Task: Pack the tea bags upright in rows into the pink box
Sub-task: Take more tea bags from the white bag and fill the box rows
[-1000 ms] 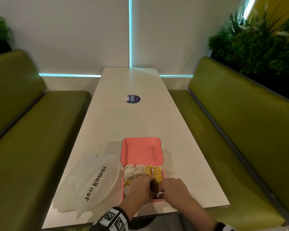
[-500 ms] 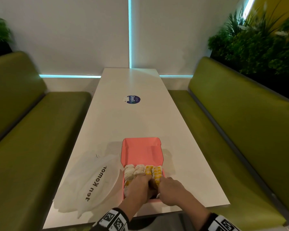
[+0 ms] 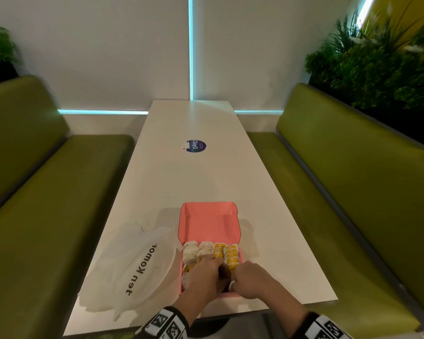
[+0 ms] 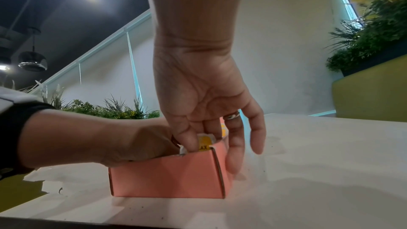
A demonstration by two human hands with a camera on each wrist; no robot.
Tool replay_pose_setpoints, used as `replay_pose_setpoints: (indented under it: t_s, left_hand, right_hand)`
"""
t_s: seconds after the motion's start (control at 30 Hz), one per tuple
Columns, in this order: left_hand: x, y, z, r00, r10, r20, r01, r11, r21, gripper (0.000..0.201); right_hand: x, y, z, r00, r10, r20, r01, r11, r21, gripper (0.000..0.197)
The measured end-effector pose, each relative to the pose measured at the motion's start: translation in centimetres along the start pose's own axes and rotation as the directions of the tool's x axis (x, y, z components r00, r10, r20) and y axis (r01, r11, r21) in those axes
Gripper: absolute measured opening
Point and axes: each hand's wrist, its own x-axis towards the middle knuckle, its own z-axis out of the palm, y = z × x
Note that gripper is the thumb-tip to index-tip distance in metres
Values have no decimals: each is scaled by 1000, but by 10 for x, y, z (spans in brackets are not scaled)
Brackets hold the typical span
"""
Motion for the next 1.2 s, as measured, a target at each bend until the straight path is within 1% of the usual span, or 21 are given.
replay_pose_setpoints:
  t_s: [0.03, 0.1, 0.23, 0.33, 0.43, 0.5, 0.57, 0.6, 0.63, 0.67, 0.73, 0.77, 0.8, 0.83, 0.87, 0.9, 0.93, 0.97, 1.03, 1.1, 1.2]
  left_hand:
    - [2, -2, 6, 998, 48, -46, -50, 998, -33, 23]
    - [-1, -3, 8, 993, 87, -85, -95, 990, -102, 26]
    - [-1, -7, 8, 988, 111, -109, -117, 992, -52, 27]
    - [-1, -8, 5, 987, 128, -100, -135, 988, -69, 25]
    - [1, -15, 1, 980, 134, -146, -138, 990, -20, 28]
    - [-2, -22, -3, 974, 153, -169, -147, 988, 49, 36]
    - [-6, -32, -10, 959, 178, -223, -152, 980, 130, 35]
    - [-8, -35, -15, 954, 194, -230, -173, 979, 110, 30]
    - [-9, -38, -17, 958, 194, -214, -191, 981, 31, 28]
    - [-9, -41, -19, 962, 183, -205, -188, 982, -8, 31]
    - [-11, -46, -17, 972, 139, -191, -156, 985, -72, 28]
    - [-10, -49, -13, 965, 147, -219, -161, 986, -50, 23]
    - [-11, -51, -11, 956, 175, -234, -186, 982, -24, 19]
    - [-13, -51, -13, 953, 182, -242, -199, 979, -49, 16]
    - [-13, -49, -14, 948, 211, -238, -229, 972, -53, 15]
    - [-14, -47, -13, 934, 269, -236, -283, 959, -27, 16]
    - [-16, -45, -12, 938, 312, -155, -318, 948, -20, 19]
    - [-17, -43, -9, 930, 352, -108, -358, 933, -47, 23]
    - [-20, -37, -4, 905, 425, -5, -425, 905, -20, 34]
    - [-19, -33, -3, 908, 417, 48, -419, 906, 56, 37]
    - [-18, -28, -6, 926, 357, 122, -369, 925, 92, 35]
  right_hand:
    - [0, -1, 0, 1000, 4, -3, -4, 1000, 4, 31]
    - [-1, -4, 1, 1000, 12, -16, -12, 1000, 5, 29]
    - [0, -7, 3, 998, 14, -60, -18, 998, -53, 27]
    - [-1, -7, 3, 991, 4, -133, -21, 992, -125, 27]
    - [1, -6, 5, 966, -9, -260, -18, 994, -105, 28]
    - [1, -6, 6, 949, -5, -316, -26, 995, -96, 29]
    - [3, -4, 8, 932, 4, -363, -44, 994, -102, 31]
    - [5, -4, 9, 930, 2, -369, -48, 992, -115, 32]
    - [3, -6, 8, 929, -2, -370, -43, 993, -113, 34]
    - [3, -8, 8, 923, 4, -384, -47, 994, -102, 36]
    - [3, -7, 9, 909, -7, -416, -31, 996, -84, 50]
    - [2, -6, 8, 893, -12, -450, -22, 997, -71, 55]
    - [1, -5, 7, 873, -30, -487, -18, 996, -92, 52]
    - [-3, -6, 2, 893, -37, -448, 1, 997, -80, 40]
    - [-7, -8, -3, 897, -34, -441, 15, 999, -48, 25]
    - [-7, -6, -3, 901, -56, -430, 29, 997, -70, 19]
    - [-7, -5, -1, 902, -114, -416, 78, 992, -102, 22]
    - [-9, -4, -1, 922, -141, -360, 106, 988, -116, 25]
    - [-14, -9, 2, 961, -157, -228, 115, 976, -184, 31]
    - [-14, -11, 6, 983, -124, -135, 91, 969, -229, 38]
    - [-11, -10, 10, 992, -74, -104, 41, 956, -292, 39]
